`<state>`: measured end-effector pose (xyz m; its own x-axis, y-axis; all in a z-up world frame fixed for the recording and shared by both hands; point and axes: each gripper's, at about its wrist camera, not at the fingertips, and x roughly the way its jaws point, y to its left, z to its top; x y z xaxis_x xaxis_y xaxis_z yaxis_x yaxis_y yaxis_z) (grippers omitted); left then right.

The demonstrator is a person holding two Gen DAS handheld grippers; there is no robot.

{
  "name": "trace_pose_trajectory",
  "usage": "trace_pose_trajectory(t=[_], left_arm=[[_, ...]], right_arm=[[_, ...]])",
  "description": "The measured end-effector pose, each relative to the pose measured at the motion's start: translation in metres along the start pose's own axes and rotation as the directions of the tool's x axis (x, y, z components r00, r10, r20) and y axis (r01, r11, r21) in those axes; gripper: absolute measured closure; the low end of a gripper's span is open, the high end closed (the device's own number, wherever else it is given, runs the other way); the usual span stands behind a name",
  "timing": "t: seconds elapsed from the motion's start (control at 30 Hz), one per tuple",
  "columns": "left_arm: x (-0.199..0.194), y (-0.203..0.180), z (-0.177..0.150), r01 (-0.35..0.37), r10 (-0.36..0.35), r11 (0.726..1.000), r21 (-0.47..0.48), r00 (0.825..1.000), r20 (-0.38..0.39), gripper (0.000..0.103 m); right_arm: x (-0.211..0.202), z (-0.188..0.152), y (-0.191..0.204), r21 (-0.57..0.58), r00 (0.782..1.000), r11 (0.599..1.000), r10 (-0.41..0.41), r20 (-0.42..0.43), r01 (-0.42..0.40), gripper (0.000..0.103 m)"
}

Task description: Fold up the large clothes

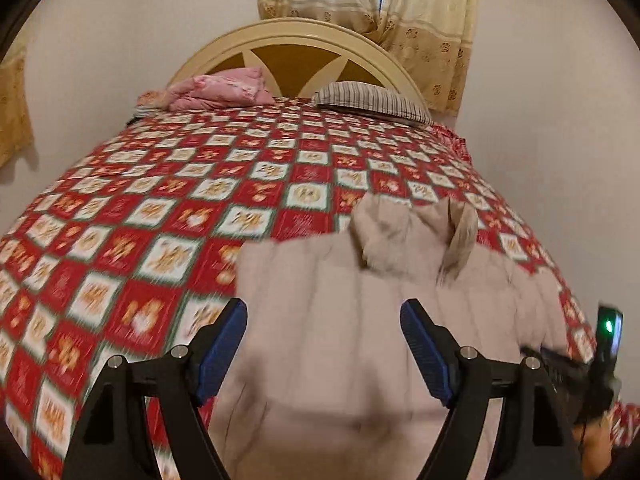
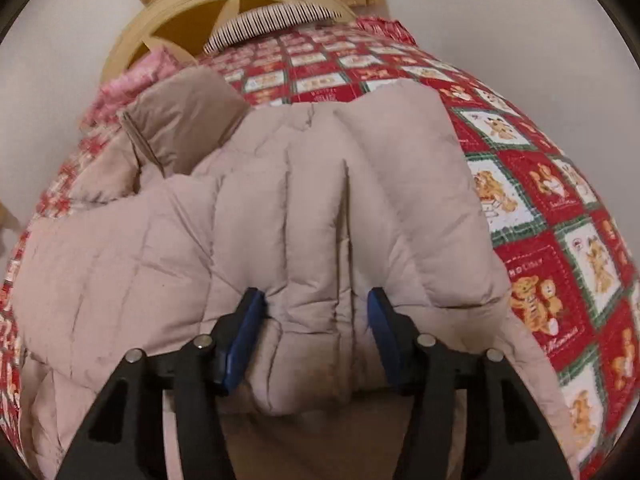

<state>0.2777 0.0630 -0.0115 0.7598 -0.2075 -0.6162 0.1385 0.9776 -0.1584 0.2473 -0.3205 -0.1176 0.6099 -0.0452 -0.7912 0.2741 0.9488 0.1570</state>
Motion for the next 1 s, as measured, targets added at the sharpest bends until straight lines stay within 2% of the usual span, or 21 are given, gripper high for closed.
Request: trace_pose_trajectory(t=[0.07, 0.13, 0.2, 0.3, 0.37, 0.4, 0.43, 0.47, 0.57, 0.63, 0.67, 0.73, 0.77, 0.8, 0.83, 0.87, 0.93, 1.0], left_arm=[[0.021, 0.004, 0.019, 0.019, -0.019, 1.000, -0.017, 1.000, -0.018, 0.024], [0.042, 0.004, 0.038, 0.054, -0.055, 0.998, -0.039, 0.998, -0.036, 0.024], [0.066, 0.002, 0.055, 0.101, -0.105, 0.993, -0.059, 0.992, -0.071, 0.024], [0.114, -0.002, 0.079, 0.171, -0.192, 0.977, -0.131, 0.967, -0.166, 0.024], [0.141, -0.007, 0.089, 0.233, -0.272, 0.955, -0.184, 0.936, -0.224, 0.024], [0.150, -0.010, 0.093, 0.243, -0.289, 0.949, -0.201, 0.925, -0.248, 0.024], [0.165, -0.013, 0.096, 0.240, -0.296, 0.946, -0.217, 0.912, -0.284, 0.024], [0.175, -0.015, 0.097, 0.224, -0.286, 0.949, -0.220, 0.908, -0.307, 0.024], [0.197, -0.022, 0.093, 0.156, -0.208, 0.973, -0.171, 0.914, -0.350, 0.024], [0.210, -0.026, 0.085, 0.143, -0.186, 0.980, -0.139, 0.905, -0.382, 0.024], [0.216, -0.028, 0.081, 0.142, -0.186, 0.981, -0.136, 0.897, -0.402, 0.024], [0.227, -0.033, 0.072, 0.146, -0.187, 0.981, -0.127, 0.881, -0.435, 0.024], [0.228, -0.036, 0.072, 0.152, -0.184, 0.982, -0.108, 0.888, -0.422, 0.025], [0.224, -0.040, 0.072, 0.159, -0.178, 0.984, -0.082, 0.902, -0.392, 0.029], [0.218, -0.043, 0.072, 0.176, -0.186, 0.983, -0.059, 0.918, -0.349, 0.051], [0.212, -0.044, 0.073, 0.201, -0.208, 0.978, -0.055, 0.924, -0.320, 0.076], [0.200, -0.043, 0.074, 0.260, -0.276, 0.961, -0.092, 0.918, -0.287, 0.089], [0.186, -0.040, 0.074, 0.270, -0.290, 0.957, -0.110, 0.921, -0.262, 0.092]], right_arm=[[-0.009, 0.008, 0.003, -0.018, 1.000, 1.000, -0.013, -0.025, 0.012, 0.045], [-0.029, 0.022, 0.006, -0.009, 0.999, 1.000, 0.025, 0.024, -0.025, 0.036], [-0.048, 0.050, 0.012, -0.009, 0.993, 0.998, 0.068, 0.093, -0.068, 0.000], [-0.048, 0.105, 0.030, -0.004, 0.983, 0.989, 0.150, 0.104, -0.151, 0.000], [-0.029, 0.145, 0.052, -0.036, 0.985, 0.987, 0.162, 0.067, -0.160, 0.000], [-0.018, 0.159, 0.062, -0.056, 0.988, 0.988, 0.148, 0.047, -0.146, 0.001], [-0.010, 0.167, 0.068, -0.068, 0.991, 0.990, 0.125, 0.037, -0.122, 0.001], [0.004, 0.179, 0.078, -0.085, 0.996, 0.993, 0.090, 0.027, -0.088, 0.001], [0.036, 0.193, 0.090, -0.110, 0.999, 0.993, 0.045, -0.016, -0.046, 0.004], [0.062, 0.192, 0.098, -0.144, 0.997, 0.989, 0.016, -0.080, -0.028, 0.008], [0.073, 0.188, 0.098, -0.173, 0.994, 0.985, -0.025, -0.105, 0.006, 0.014], [0.088, 0.180, 0.097, -0.203, 0.989, 0.978, -0.070, -0.134, 0.042, 0.035], [0.091, 0.176, 0.093, -0.205, 0.987, 0.978, -0.077, -0.142, 0.046, 0.073], [0.092, 0.173, 0.087, -0.199, 0.987, 0.979, -0.070, -0.146, 0.040, 0.093], [0.090, 0.170, 0.081, -0.187, 0.987, 0.982, -0.061, -0.149, 0.032, 0.091], [0.086, 0.167, 0.073, -0.167, 0.989, 0.986, -0.039, -0.142, 0.015, 0.091], [0.076, 0.162, 0.060, -0.143, 0.991, 0.990, -0.008, -0.132, -0.011, 0.092], [0.063, 0.150, 0.041, -0.109, 0.992, 0.993, 0.018, -0.126, -0.032, 0.092]])
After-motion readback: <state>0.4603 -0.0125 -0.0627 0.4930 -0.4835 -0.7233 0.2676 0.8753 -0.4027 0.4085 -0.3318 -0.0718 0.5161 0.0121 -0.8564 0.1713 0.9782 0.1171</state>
